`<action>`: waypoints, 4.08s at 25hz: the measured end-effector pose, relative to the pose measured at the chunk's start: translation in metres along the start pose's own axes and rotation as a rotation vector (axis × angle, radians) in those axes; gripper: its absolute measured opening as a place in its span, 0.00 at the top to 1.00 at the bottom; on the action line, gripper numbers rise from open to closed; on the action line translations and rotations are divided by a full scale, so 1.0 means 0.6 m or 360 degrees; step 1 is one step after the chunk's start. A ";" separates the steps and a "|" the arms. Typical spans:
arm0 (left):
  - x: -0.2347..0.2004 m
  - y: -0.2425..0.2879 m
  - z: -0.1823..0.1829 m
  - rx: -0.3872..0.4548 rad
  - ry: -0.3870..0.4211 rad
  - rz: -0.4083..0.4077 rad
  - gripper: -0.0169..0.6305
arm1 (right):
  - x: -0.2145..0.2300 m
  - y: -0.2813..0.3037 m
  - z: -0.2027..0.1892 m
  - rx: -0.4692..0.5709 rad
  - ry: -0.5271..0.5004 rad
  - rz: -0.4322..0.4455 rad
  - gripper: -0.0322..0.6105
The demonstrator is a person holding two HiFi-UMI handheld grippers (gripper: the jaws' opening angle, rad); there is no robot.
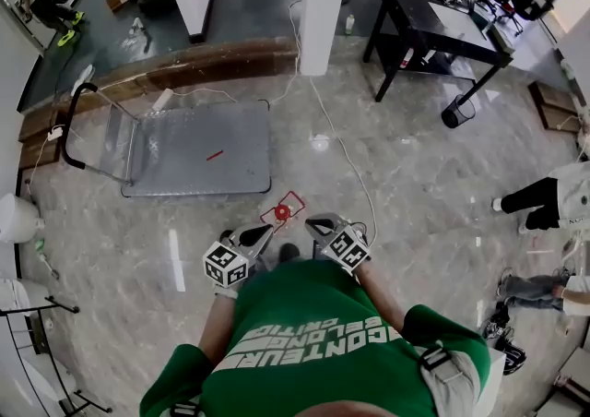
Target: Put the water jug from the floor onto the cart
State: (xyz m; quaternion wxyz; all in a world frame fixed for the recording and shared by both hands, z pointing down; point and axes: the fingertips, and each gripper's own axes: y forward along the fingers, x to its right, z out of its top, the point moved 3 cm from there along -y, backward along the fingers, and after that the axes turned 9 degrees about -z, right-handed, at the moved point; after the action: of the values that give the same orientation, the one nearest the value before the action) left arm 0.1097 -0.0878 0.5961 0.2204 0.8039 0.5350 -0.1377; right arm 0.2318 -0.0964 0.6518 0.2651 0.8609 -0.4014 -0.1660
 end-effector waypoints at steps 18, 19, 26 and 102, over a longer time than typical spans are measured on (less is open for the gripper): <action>0.019 -0.015 0.011 0.0014 -0.0017 -0.0006 0.96 | -0.011 -0.024 0.010 -0.0019 -0.0022 -0.0006 0.96; 0.021 -0.018 0.008 0.0014 -0.0024 -0.0004 0.96 | -0.014 -0.025 0.010 -0.0024 -0.0024 -0.0002 0.96; 0.012 -0.043 -0.001 0.0030 -0.0066 0.0027 0.96 | -0.033 -0.012 0.018 -0.0052 -0.0047 0.0032 0.96; -0.102 -0.290 -0.063 0.0038 -0.0379 0.0398 0.96 | 0.009 0.449 -0.303 -0.0884 0.0161 0.0030 0.73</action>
State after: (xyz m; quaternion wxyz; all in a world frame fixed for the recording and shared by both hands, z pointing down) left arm -0.0749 -0.0600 0.6209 0.2880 0.8448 0.3993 -0.2097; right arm 0.1636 -0.1864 0.9565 0.5120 0.7587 -0.3348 -0.2238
